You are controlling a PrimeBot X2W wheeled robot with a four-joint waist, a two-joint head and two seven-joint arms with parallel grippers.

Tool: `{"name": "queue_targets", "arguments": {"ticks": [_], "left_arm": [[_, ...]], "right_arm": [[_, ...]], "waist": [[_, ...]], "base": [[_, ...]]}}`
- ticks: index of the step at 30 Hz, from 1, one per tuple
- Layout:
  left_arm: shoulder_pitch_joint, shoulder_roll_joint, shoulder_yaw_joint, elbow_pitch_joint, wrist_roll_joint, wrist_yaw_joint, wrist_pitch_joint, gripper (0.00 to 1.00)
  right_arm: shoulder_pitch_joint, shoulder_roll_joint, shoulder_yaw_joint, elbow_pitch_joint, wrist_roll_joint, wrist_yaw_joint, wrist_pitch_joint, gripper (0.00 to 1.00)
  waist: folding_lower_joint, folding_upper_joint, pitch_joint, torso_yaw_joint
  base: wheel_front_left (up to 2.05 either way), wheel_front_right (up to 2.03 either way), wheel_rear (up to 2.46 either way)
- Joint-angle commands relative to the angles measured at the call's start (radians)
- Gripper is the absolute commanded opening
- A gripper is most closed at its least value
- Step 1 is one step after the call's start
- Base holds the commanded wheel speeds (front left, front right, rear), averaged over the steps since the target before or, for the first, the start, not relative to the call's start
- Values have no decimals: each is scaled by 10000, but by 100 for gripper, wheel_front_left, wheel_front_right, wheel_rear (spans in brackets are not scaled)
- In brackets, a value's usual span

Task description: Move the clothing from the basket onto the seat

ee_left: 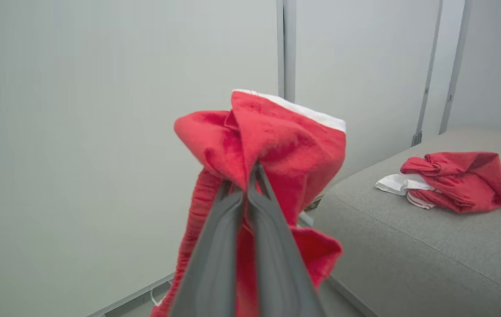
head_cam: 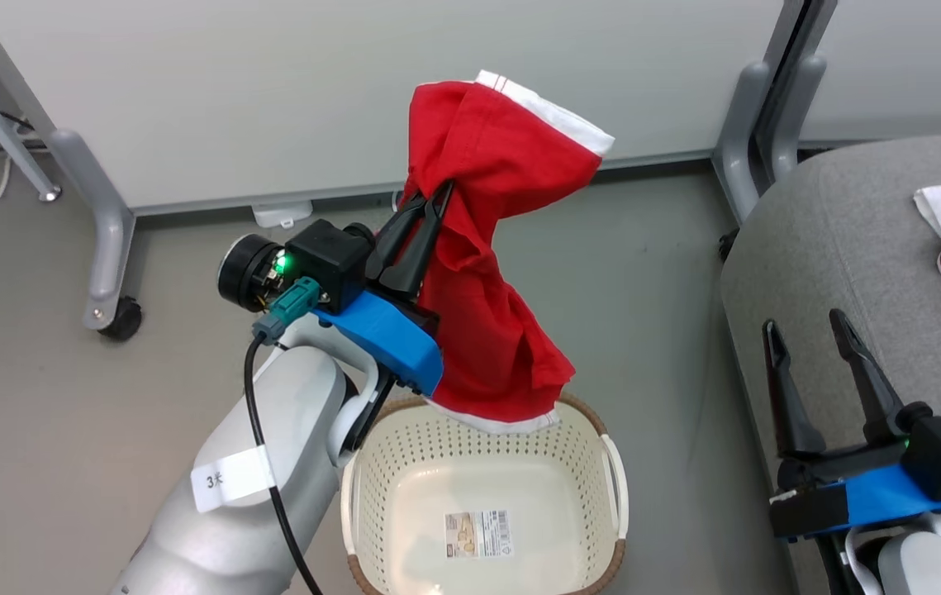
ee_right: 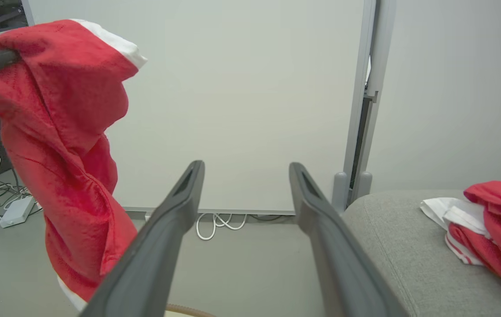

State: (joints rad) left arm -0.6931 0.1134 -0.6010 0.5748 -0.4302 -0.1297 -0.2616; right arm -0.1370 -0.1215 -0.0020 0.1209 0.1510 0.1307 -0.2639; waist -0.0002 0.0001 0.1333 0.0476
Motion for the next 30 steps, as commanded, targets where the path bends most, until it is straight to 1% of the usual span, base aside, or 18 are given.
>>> {"name": "queue_targets", "arguments": {"ticks": [1, 7, 13, 19, 24, 25, 27, 28, 30], "left_arm": [[168, -49, 15, -86, 17, 3, -50, 0], [339, -35, -179, -143, -49, 3, -50, 0], [330, 28, -273, -137, -58, 3, -51, 0], [268, -17, -435, -128, -64, 3, -51, 0], [96, -83, -593, -140, -43, 3, -51, 0], [42, -114, -665, -143, -54, 3, -51, 0], [-42, -141, -743, -152, -56, 3, -51, 0], [-42, -141, -743, -152, -56, 3, -51, 0], [-144, -182, -803, -171, -70, 3, -51, 0]], "right_arm": [[271, 62, 20, 64, 9, 1, -9, 100], [686, 150, 47, 141, 10, 1, -8, 100], [687, 228, 100, 90, 43, 1, -8, 100], [425, 199, 497, 75, 46, 1, -8, 100], [-49, -28, 1280, 175, 27, 1, -8, 100], [-360, -108, 1724, 242, 39, 1, -8, 100], [-697, -195, 2219, 334, 47, 1, -8, 100], [-697, -195, 2219, 334, 47, 1, -8, 100], [-1065, -271, 2693, 440, 68, 1, -8, 100]], "waist": [[2, -1, -607, 56], [2, -1, -1185, 126], [2, -1, -1267, 176], [2, -1, -1264, 258], [2, -1, -1209, 306], [2, -1, -1171, 314], [2, -1, -1122, 323], [2, -1, -1122, 323], [2, -1, -1070, 350]], "base": [[0, 0, 0], [0, 0, 0], [0, 0, 0], [0, 0, 0], [0, 0, 0], [0, 0, 0], [0, 0, 0], [0, 0, 0], [0, 0, 0]]}}
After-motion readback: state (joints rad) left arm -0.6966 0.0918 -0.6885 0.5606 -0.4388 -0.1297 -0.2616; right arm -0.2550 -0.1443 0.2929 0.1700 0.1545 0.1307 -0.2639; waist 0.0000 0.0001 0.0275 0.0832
